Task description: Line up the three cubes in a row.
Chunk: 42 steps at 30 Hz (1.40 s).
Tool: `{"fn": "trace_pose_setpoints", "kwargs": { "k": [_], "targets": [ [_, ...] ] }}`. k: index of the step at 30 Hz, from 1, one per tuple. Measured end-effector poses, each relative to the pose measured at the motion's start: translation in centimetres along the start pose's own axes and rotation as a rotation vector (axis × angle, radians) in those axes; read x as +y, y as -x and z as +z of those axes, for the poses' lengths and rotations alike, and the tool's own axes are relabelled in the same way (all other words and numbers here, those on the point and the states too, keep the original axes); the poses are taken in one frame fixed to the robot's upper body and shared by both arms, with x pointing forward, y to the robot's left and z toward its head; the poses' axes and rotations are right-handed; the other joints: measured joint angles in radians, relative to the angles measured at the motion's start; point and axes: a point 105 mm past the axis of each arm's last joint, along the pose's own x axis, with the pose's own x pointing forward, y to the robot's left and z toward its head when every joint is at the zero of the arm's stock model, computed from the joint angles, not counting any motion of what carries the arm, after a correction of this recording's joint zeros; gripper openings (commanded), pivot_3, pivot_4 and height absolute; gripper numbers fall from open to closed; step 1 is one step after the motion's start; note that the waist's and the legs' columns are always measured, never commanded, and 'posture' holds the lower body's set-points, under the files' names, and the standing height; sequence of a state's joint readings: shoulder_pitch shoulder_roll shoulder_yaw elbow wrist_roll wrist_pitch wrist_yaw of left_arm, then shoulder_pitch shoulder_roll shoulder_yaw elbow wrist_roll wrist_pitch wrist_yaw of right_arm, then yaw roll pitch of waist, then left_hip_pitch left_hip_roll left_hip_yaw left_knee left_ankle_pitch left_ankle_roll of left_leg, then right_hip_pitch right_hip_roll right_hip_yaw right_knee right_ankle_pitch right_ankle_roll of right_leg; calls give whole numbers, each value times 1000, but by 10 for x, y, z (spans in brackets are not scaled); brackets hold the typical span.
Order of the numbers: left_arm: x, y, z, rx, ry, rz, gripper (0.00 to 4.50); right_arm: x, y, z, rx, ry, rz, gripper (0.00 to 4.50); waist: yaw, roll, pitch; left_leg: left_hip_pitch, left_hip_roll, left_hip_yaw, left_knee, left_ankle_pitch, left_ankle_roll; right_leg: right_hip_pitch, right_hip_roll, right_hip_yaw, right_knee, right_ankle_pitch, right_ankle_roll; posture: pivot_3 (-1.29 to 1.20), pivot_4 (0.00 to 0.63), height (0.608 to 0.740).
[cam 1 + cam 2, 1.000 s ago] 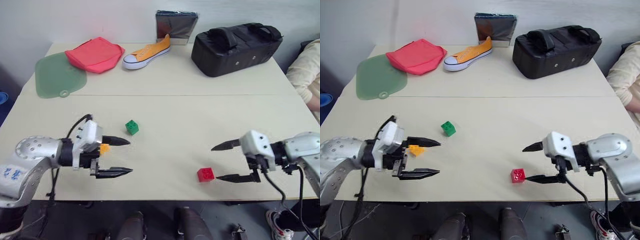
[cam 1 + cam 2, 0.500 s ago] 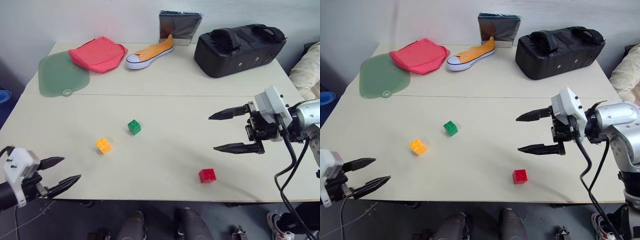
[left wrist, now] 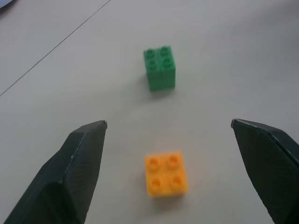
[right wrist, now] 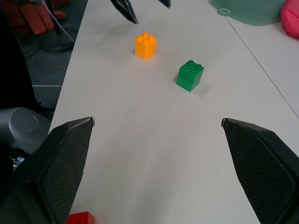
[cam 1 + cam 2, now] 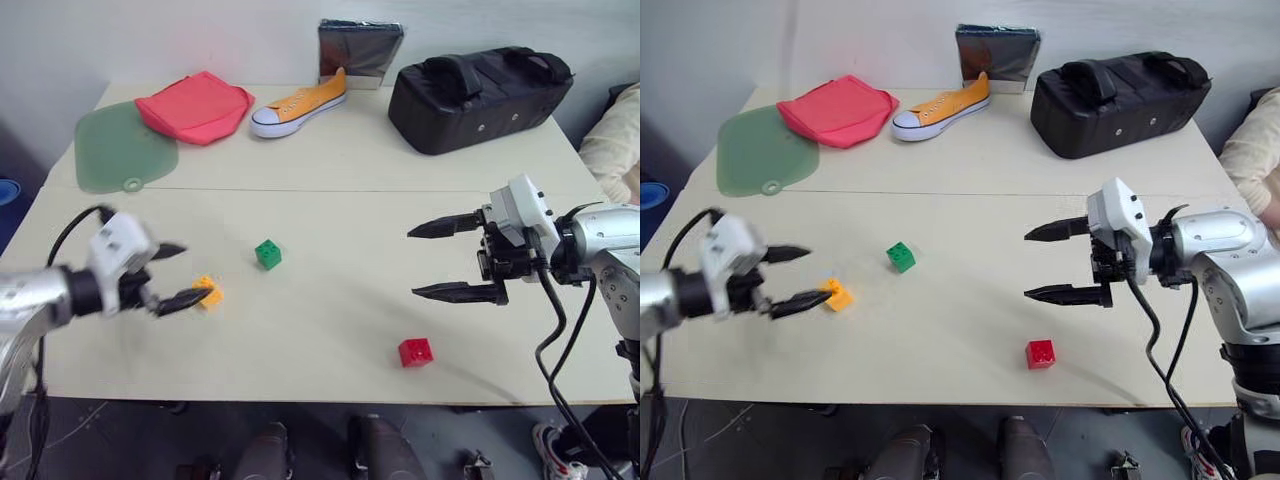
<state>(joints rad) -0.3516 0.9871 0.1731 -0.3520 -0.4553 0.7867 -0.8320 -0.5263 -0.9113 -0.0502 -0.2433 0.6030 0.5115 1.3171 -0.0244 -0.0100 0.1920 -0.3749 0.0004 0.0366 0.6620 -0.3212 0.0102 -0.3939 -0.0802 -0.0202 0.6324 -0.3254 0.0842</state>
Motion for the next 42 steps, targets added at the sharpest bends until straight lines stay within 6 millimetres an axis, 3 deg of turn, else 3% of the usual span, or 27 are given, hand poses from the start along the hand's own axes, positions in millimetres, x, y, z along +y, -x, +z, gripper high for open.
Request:
{"fn": "trace_pose_setpoints", "kwargs": {
  "k": [2, 8, 15, 18, 21, 29, 38, 40, 42],
  "targets": [
    [14, -25, 15, 17, 34, 40, 4500, 2, -3, -1, -3, 0, 0, 4478, 3, 0, 0, -2, 0, 0, 3, 1, 1, -1, 1, 0, 4, 0, 1, 0, 150, 740],
    [13, -74, 8, 200, 71, -13, 4500, 7, -5, -6, -3, -13, -19, 4478, -1, -1, 0, -2, 0, 4, 3, 2, 0, -4, 3, 2, 6, 0, 1, 0, 150, 740],
    [11, -102, 7, 266, 78, -56, 4500, 12, -11, -8, -8, -12, -36, 4478, 9, -1, 1, -2, 0, 3, 5, 3, 0, -4, 2, 2, 8, 0, 1, 0, 150, 740],
    [11, -108, 4, 278, 104, -62, 4500, 14, -11, -9, -9, -15, -39, 4478, 14, -1, 1, -2, 0, 3, 5, 3, 0, -4, 2, 2, 8, 0, 1, 0, 150, 740],
    [7, -113, 0, 300, 110, -87, 3873, 14, -11, -10, -11, -20, -44, 4500, 23, -1, 1, -3, 0, 3, 6, 3, 0, -4, 2, 2, 8, 0, 1, 0, 150, 740],
    [10, -120, -6, 311, 81, -83, 1472, 16, -10, -13, -10, -30, -56, 4500, 25, -2, 1, -3, -1, 3, 6, 4, 1, -4, 2, 2, 9, 0, 1, 0, 150, 740],
    [5, -118, 1, 261, 36, -142, 1485, 26, -6, -18, 10, -43, -37, 4500, 24, -2, 1, -3, -1, 3, 6, 4, 1, -4, 2, 1, 9, 0, 1, 0, 150, 740],
    [-6, -109, 9, 191, -21, -236, 1485, 31, -2, -23, 34, -56, -27, 4500, 23, -2, 1, -3, 0, 3, 6, 4, 1, -4, 2, 1, 8, 0, 1, 0, 150, 740],
    [-30, -94, 24, 75, -143, -401, 1485, 34, 2, -23, 40, -58, -26, 4500, 23, -2, 1, -3, 0, 2, 6, 4, 0, -4, 2, 1, 8, 0, 1, 0, 150, 740]
  ]
}}
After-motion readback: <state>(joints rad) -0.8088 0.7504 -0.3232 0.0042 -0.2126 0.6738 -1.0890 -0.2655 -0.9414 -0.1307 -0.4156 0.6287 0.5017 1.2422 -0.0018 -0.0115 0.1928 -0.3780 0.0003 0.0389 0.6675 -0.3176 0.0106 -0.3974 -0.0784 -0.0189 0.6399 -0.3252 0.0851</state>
